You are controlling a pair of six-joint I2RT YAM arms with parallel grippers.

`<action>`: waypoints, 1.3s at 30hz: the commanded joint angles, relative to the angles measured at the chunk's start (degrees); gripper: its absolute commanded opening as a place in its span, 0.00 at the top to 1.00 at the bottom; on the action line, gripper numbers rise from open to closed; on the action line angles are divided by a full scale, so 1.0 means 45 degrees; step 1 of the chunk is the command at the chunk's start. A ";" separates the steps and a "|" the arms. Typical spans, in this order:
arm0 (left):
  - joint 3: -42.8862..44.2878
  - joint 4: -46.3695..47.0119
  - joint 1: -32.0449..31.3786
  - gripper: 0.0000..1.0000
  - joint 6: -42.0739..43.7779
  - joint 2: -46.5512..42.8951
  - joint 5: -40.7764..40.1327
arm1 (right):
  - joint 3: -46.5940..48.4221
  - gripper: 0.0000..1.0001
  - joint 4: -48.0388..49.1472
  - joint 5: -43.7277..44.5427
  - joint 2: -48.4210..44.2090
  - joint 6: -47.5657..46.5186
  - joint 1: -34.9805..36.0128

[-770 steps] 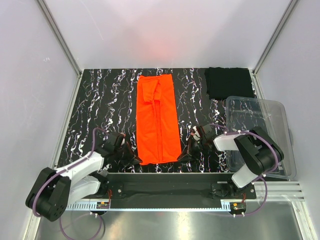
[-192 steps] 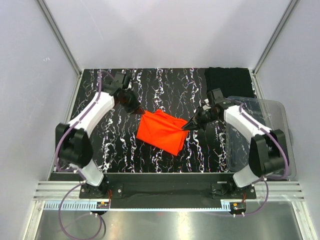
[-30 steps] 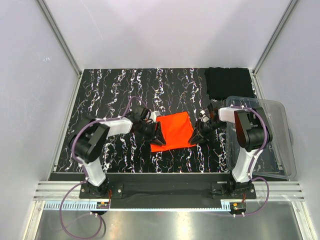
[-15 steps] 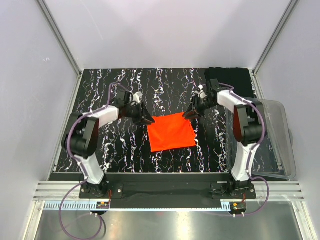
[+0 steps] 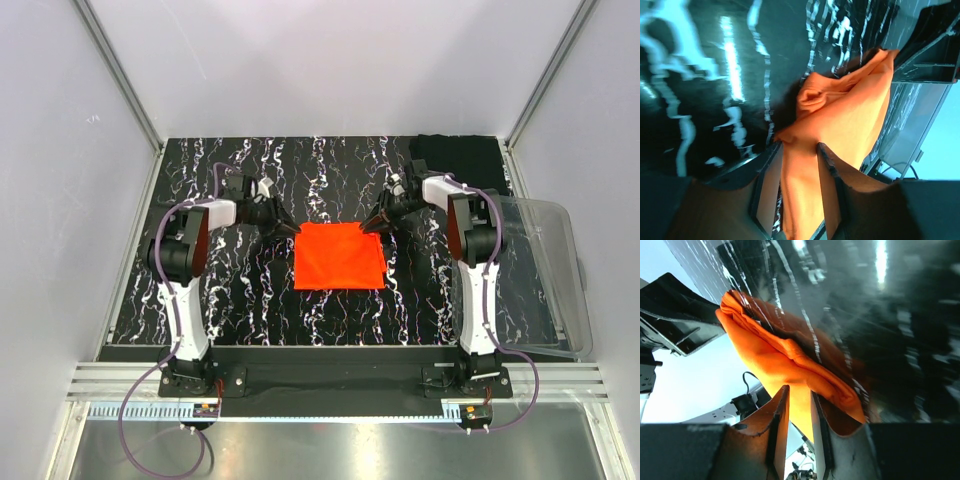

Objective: Fold and stack the t-shirts
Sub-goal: Fold the tshirt, then neatly place the folded tshirt to the corner

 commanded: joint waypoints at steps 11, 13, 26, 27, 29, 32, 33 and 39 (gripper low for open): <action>-0.0702 -0.2611 0.0115 0.54 0.1183 -0.5156 -0.3708 | -0.0438 0.60 -0.1571 0.3054 -0.3333 -0.0613 -0.0431; -0.1674 -0.2475 -0.0178 0.53 0.0693 -0.6171 -0.4042 | -0.1102 0.58 -0.1669 0.3311 -0.4059 -0.0690 -0.0411; -0.9255 0.4669 -0.5445 0.21 -0.9187 -1.1526 -0.7315 | -0.7354 0.40 -0.0521 0.3938 -0.7519 -0.1707 -0.0411; -0.9859 0.5564 -0.5820 0.21 -0.9676 -1.1566 -0.7769 | -0.7491 0.39 -0.0363 0.3957 -0.7481 -0.1629 -0.0411; -1.0234 0.6273 -0.6814 0.21 -1.0849 -1.1470 -0.8996 | -0.7784 0.39 0.0124 0.3744 -0.7093 -0.1609 -0.0411; -1.0451 0.6706 -0.7717 0.22 -1.1808 -1.1021 -1.0170 | -0.8019 0.39 0.0710 0.3372 -0.6584 -0.1395 -0.0217; -1.0451 0.6744 -0.7854 0.23 -1.2041 -1.0807 -1.0350 | -0.8116 0.39 0.0849 0.3274 -0.6524 -0.1201 -0.0081; -1.0685 0.7875 -0.8695 0.26 -1.3800 -0.8932 -1.1132 | -0.8546 0.40 0.2196 0.2610 -0.6270 0.0418 0.1091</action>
